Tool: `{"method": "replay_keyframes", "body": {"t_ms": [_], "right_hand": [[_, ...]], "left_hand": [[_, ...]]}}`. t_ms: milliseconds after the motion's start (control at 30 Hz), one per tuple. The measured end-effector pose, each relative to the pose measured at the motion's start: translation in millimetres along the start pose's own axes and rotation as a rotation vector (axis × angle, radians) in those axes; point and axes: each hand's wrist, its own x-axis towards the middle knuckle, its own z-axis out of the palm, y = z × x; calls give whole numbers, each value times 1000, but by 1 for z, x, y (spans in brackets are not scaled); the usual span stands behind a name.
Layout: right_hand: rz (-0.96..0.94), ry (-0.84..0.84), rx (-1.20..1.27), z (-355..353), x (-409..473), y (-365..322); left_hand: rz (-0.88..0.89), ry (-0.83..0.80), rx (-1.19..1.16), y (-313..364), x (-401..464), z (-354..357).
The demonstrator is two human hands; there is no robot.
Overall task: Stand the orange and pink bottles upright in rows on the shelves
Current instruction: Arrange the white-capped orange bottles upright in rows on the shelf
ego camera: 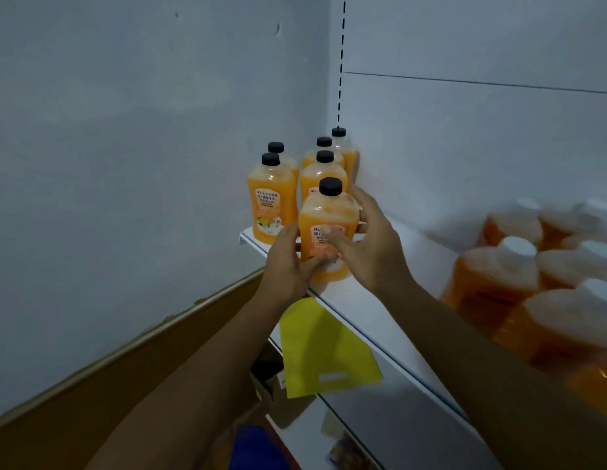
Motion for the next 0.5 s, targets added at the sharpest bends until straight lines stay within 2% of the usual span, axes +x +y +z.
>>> {"method": "replay_keyframes", "body": {"t_ms": [200, 500], "right_hand": [[28, 67, -141, 28, 41, 16], [-9, 119, -183, 37, 48, 27]], "left_hand": [[38, -58, 18, -32, 45, -4], [59, -33, 65, -48, 49, 0]]}}
